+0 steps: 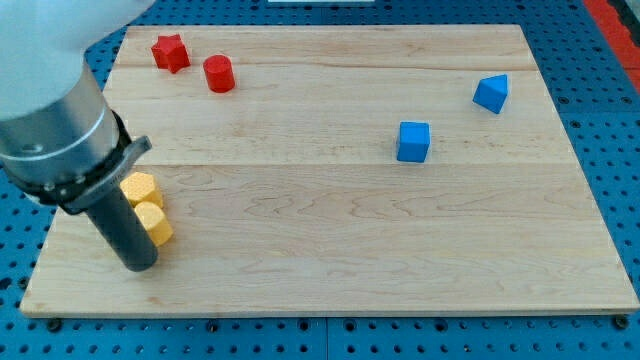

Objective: Slide the yellow hexagon diagonally top right to the red circle

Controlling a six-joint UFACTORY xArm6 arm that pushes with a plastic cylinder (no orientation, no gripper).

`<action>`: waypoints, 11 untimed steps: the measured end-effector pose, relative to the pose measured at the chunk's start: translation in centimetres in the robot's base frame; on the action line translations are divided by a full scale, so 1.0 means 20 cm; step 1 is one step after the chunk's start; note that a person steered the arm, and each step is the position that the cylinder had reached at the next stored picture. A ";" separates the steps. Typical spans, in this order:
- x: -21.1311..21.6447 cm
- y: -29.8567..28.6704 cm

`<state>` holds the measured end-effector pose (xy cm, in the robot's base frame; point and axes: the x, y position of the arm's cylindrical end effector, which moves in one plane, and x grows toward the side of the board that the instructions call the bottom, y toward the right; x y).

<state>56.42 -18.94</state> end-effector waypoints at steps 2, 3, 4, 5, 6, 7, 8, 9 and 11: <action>-0.07 -0.37; -0.29 -0.22; -0.44 -0.03; -0.41 0.01; -0.26 0.07; -0.47 0.21; -0.66 0.38; -0.93 0.49; -1.45 0.64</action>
